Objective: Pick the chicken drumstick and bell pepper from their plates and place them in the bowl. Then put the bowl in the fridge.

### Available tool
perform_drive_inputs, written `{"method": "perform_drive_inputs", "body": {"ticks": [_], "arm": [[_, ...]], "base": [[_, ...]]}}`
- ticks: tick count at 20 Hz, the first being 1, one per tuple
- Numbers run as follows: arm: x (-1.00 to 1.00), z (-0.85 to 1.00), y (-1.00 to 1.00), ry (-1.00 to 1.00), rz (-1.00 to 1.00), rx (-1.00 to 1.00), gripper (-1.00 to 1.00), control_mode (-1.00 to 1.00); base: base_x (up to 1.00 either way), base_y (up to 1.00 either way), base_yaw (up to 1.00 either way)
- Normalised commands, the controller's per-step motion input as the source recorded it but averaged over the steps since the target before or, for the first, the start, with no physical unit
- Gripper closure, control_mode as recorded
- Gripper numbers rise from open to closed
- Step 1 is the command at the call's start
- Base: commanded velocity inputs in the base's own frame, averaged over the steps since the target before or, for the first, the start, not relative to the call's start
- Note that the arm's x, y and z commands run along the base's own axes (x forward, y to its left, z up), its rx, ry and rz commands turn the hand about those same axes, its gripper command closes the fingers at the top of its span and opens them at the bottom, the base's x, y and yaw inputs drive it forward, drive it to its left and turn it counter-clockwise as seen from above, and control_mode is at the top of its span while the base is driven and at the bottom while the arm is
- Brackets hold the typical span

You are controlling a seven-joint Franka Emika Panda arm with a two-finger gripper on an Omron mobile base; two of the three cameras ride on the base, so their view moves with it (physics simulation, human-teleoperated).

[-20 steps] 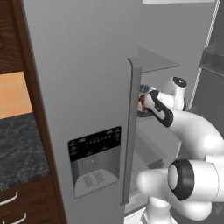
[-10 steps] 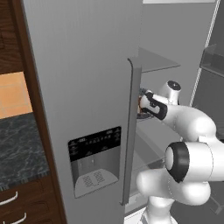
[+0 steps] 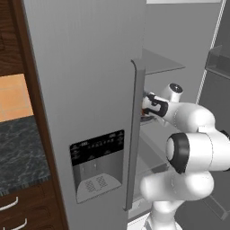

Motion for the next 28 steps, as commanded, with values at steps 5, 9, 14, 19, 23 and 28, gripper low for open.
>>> {"method": "perform_drive_inputs", "body": {"ticks": [5, 9, 14, 19, 23, 28], "arm": [[0.34, -0.09, 0.22, -0.02, 0.00, -0.03, -1.00, -1.00], [0.00, 0.00, 0.04, -0.08, 0.00, 0.00, -1.00, -1.00], [-0.32, 0.08, 0.07, -0.09, 0.00, 0.00, -1.00, -1.00], [-0.69, 0.29, 0.03, -0.09, -0.02, 0.00, -1.00, -1.00], [-0.87, 0.53, 0.23, -0.03, 0.00, 0.00, -1.00, -1.00], [-1.00, 0.69, 0.04, 0.00, 0.00, 0.00, -1.00, -1.00]], "base": [[0.00, 0.00, 0.00], [0.00, 0.00, 0.00], [0.00, 0.00, 0.00], [0.00, 0.00, 0.00], [0.00, 0.00, 0.00], [0.00, 0.00, 0.00]]}}
